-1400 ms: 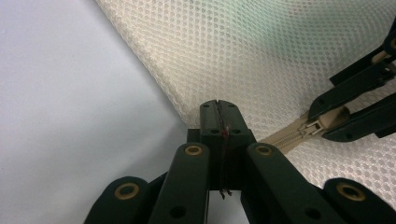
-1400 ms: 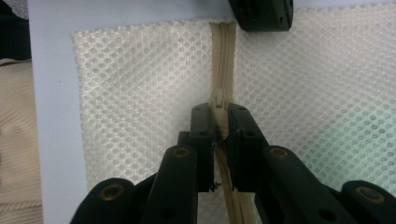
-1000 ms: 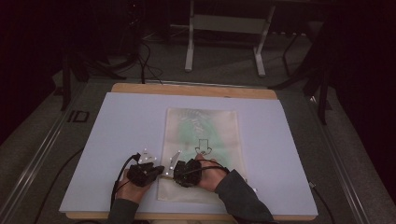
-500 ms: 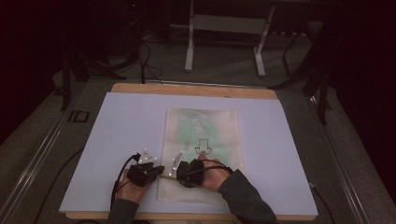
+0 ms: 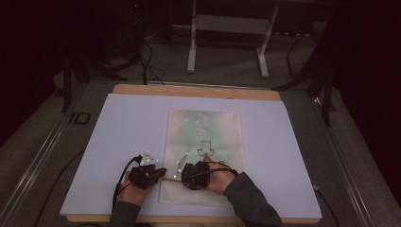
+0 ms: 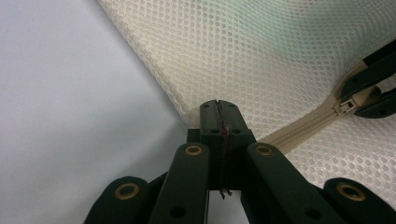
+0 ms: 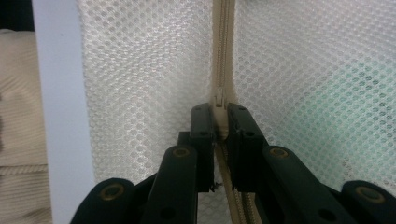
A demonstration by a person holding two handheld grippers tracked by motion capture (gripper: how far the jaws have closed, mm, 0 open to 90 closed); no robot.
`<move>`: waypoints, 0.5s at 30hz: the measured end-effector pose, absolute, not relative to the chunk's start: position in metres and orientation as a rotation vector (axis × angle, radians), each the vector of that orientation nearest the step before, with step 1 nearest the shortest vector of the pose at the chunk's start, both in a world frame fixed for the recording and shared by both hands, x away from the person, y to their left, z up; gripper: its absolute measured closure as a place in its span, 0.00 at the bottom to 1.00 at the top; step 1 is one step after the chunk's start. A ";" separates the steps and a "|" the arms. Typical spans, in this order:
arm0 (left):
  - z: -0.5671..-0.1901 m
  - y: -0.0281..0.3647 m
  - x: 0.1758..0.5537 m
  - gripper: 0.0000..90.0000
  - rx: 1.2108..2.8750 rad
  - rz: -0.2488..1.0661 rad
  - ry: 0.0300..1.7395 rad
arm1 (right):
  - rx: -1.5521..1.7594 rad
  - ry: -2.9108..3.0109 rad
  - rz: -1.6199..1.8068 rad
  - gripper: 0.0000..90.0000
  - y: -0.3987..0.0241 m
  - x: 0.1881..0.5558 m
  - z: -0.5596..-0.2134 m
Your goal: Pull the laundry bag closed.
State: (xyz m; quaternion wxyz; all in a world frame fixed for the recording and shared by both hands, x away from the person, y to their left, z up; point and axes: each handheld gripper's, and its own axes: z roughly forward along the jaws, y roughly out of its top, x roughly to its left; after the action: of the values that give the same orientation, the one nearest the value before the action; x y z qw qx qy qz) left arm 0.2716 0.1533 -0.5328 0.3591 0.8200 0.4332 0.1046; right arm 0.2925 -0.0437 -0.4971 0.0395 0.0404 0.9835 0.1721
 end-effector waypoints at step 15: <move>-0.533 0.153 0.272 0.99 2.113 0.268 1.125 | 0.126 3.014 0.539 0.91 -0.052 0.292 -0.496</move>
State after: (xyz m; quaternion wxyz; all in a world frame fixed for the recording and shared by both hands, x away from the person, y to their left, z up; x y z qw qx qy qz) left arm 0.2717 0.1530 -0.5325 0.3582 0.8191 0.4359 0.1039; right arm 0.2922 -0.0520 -0.4955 0.0385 0.0411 0.9828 0.1757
